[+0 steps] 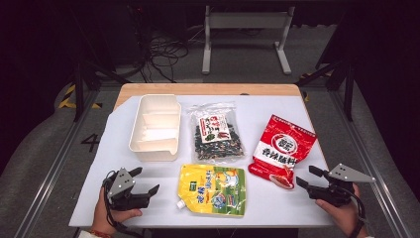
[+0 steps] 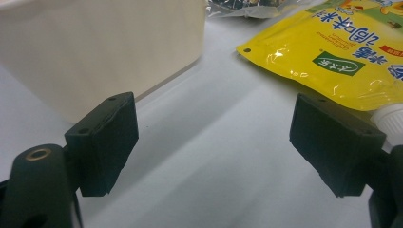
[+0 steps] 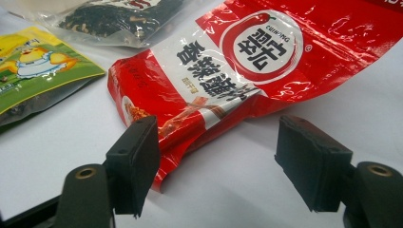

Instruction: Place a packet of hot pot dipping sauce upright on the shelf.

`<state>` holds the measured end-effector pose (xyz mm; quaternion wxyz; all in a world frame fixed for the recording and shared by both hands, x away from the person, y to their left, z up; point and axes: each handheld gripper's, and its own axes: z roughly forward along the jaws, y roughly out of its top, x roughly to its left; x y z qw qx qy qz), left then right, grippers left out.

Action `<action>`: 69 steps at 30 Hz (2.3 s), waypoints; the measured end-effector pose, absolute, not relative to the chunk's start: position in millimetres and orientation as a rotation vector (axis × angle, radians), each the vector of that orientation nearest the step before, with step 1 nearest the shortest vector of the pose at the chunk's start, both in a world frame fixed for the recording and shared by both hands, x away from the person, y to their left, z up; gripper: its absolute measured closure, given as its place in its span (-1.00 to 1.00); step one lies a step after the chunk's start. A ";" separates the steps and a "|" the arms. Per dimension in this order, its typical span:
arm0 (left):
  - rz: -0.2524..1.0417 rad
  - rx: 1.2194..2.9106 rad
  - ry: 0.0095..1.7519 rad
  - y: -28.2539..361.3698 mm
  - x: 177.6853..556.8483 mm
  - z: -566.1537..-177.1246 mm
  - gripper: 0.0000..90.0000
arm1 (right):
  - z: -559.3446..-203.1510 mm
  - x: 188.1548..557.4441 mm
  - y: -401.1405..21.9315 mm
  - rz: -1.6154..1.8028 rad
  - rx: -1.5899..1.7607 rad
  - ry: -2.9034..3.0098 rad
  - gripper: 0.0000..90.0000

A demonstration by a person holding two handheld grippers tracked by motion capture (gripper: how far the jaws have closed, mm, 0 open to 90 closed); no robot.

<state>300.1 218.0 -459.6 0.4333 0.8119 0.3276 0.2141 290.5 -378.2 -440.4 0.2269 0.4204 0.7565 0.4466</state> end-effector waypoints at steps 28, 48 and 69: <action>0.537 2.078 0.802 215.2 297.4 -464.1 -0.62 | -440.3 353.4 -404.4 1.293 1.446 2.033 -0.76; 0.520 2.079 0.803 217.1 298.1 -464.9 -0.62 | -449.3 385.5 -371.6 1.323 1.433 2.191 -0.40; 0.521 2.079 0.809 217.8 298.1 -464.8 -0.62 | -432.1 366.3 -361.8 1.308 1.223 2.190 0.88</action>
